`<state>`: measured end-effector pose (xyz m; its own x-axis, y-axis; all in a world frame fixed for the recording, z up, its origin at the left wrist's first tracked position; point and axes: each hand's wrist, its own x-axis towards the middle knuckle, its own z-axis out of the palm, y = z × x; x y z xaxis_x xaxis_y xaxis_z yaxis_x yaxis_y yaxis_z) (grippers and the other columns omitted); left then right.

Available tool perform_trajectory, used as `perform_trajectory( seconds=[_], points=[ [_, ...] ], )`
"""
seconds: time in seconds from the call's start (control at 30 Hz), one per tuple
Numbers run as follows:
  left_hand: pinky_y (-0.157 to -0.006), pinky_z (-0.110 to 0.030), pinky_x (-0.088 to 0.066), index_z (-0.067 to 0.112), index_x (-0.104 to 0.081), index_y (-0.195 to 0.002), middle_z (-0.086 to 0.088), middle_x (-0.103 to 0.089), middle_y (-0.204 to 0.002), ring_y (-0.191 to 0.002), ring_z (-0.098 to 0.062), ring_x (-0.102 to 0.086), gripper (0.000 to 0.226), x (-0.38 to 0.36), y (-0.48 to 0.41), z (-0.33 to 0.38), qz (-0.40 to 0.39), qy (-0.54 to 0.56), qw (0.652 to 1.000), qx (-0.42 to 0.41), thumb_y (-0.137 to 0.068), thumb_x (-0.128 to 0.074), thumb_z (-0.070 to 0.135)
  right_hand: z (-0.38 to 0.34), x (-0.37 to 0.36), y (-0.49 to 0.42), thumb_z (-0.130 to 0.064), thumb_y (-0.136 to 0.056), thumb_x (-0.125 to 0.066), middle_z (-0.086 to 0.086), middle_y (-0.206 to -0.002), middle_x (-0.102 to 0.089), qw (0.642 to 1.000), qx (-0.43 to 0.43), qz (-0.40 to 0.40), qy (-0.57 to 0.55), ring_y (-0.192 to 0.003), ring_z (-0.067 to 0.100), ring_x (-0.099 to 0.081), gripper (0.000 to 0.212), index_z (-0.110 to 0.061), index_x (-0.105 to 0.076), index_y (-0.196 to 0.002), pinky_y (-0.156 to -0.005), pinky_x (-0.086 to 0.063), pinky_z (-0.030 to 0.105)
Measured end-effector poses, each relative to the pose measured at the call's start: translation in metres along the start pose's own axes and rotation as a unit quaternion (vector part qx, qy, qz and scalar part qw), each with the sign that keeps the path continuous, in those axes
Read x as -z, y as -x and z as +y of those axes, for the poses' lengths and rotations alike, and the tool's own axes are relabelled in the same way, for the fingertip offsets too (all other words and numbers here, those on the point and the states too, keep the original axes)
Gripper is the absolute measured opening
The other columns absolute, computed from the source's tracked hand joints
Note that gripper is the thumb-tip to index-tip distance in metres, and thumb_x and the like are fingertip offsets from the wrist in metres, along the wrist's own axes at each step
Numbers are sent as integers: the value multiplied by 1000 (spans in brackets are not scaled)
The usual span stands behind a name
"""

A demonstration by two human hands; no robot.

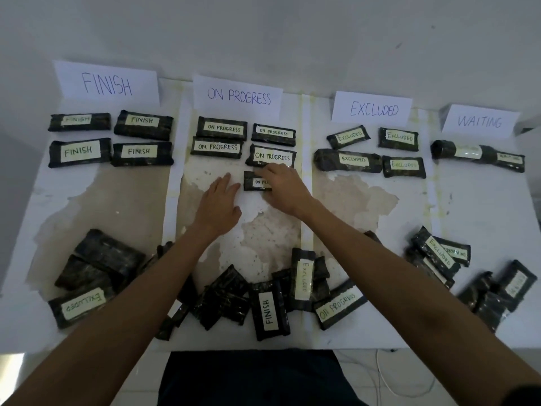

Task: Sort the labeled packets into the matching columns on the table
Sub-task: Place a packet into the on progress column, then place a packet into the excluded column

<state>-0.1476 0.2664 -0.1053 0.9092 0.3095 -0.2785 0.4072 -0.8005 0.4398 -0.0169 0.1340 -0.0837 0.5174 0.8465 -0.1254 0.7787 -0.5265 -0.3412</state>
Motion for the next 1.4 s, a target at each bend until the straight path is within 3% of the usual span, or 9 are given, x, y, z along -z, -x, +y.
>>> perform_trajectory(
  seconds=[0.13,0.27,0.37,0.43,0.67,0.93,1.1,1.27,1.4],
  points=[
    [-112,-49,-24,5,-38,-138,-19,-26,-150,-138,-37,-23,55,-6,26,6,12,34,999,-20,-87,-53,17,-6,14,45,-14,-81,-62,15,-118,-56,994,-80,12,-67,-106,34,-52,42,-8,-57,-122,-87,-47,47],
    [-109,-50,-29,7,-45,-134,-19,-32,-147,-135,-38,-29,55,-23,60,19,3,49,998,-36,-82,-43,26,-21,13,113,-27,-85,-60,14,-116,-52,960,-248,-19,-131,-101,30,-55,40,-7,-51,-118,-84,-50,40],
    [-110,-49,-28,7,-46,-133,-19,-29,-149,-136,-37,-25,54,-37,73,25,-8,45,998,-41,-81,-44,23,-42,-1,157,-52,-85,-56,13,-117,-43,933,-335,-89,-93,-101,31,-51,61,-8,-39,-124,-81,-49,40],
    [-110,-50,-27,8,-45,-133,-18,-26,-150,-137,-38,-22,52,-41,74,28,-5,40,999,-35,-82,-50,19,-55,-12,173,-55,-81,-59,13,-119,-37,926,-355,-107,-76,-104,33,-48,68,-11,-34,-126,-80,-46,40],
    [-110,-47,-27,8,-47,-132,-17,-33,-146,-135,-35,-28,49,-36,61,52,-6,47,997,-58,-84,-54,14,-54,-19,175,-18,-74,-68,14,-118,-39,930,-344,-50,-115,-96,32,-49,63,-11,-34,-127,-72,-48,38],
    [-102,-48,-38,8,-50,-127,-19,-42,-138,-127,-36,-36,46,-38,21,98,-5,55,992,-112,-81,-53,14,42,40,144,-11,-76,-68,14,-120,-49,969,-236,30,-72,-104,33,-49,59,-12,-45,-130,-83,-46,45],
    [-107,-48,-31,7,-47,-132,-18,-38,-144,-132,-35,-32,49,-46,-14,135,-16,36,991,-130,-84,-52,17,108,53,107,-4,-76,-67,13,-125,-52,986,-168,0,-23,-111,34,-50,55,-12,-50,-127,-88,-44,46],
    [-111,-48,-26,0,-23,-143,-21,-26,-149,-137,-36,-23,68,-58,-36,155,-8,23,995,-100,-85,-55,15,138,47,84,-1,-75,-65,14,-123,-54,995,-101,-27,-3,-111,35,-50,46,-8,-58,-119,-85,-45,46],
    [-110,-52,-26,-1,-20,-143,-25,-25,-147,-136,-40,-23,73,-63,-36,161,0,18,997,-81,-83,-59,12,147,39,81,1,-73,-65,14,-121,-58,997,-70,-24,-27,-112,35,-50,44,-6,-61,-117,-89,-45,45]
  ],
)
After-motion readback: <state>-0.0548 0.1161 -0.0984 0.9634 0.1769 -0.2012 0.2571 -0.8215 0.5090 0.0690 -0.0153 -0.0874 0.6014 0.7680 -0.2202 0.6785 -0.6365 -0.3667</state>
